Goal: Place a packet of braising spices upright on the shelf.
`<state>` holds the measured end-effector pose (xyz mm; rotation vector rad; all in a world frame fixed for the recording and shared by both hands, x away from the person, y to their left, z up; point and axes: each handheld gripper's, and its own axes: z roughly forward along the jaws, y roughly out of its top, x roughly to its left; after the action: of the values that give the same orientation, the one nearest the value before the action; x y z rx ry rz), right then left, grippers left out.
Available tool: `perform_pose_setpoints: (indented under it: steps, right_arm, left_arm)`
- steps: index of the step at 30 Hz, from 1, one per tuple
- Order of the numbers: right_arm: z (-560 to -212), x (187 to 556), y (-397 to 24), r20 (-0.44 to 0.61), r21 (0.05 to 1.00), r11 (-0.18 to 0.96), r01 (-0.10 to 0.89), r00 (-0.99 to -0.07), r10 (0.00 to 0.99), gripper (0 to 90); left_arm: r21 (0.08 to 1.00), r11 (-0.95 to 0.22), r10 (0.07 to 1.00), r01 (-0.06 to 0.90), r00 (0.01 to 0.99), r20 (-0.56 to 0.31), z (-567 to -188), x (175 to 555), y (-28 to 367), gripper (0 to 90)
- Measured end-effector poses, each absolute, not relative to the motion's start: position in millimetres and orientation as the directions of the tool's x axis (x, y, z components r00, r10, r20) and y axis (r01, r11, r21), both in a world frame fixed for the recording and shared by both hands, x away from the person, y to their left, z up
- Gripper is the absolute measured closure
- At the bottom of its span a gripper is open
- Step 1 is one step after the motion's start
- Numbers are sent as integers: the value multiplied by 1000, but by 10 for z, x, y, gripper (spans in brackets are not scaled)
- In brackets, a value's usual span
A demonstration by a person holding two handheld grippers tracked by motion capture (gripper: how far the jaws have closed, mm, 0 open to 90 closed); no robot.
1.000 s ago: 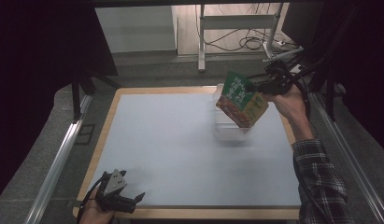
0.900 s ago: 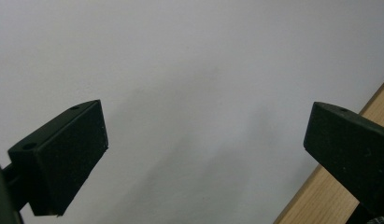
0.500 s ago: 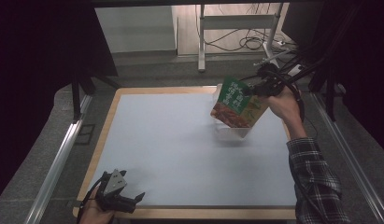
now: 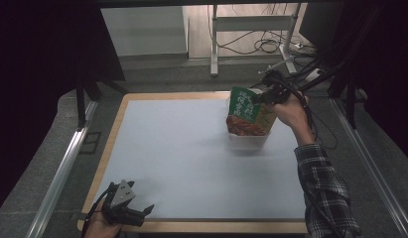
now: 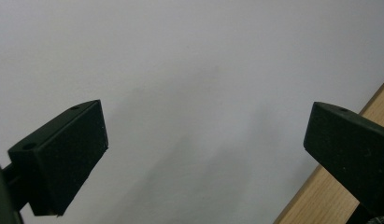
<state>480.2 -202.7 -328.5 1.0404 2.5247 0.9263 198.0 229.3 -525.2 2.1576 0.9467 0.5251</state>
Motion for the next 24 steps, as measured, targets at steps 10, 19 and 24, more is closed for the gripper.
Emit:
perform_pose_setpoints:
  steps: [10,19,24]
  right_arm:
    - [-3272,4756,-2075,-21,672,538,508,-714,700,804]
    - [-3205,4709,-2130,-53,724,510,465,-699,713,662]
    - [-3130,4661,-2155,-71,757,488,434,-689,721,567]
  left_arm:
    - [744,-477,758,469,647,78,-5252,1980,2292,0]
    - [743,-479,758,468,648,80,-5253,1980,2290,0]
    - [742,-479,758,469,648,81,-5253,1981,2288,0]
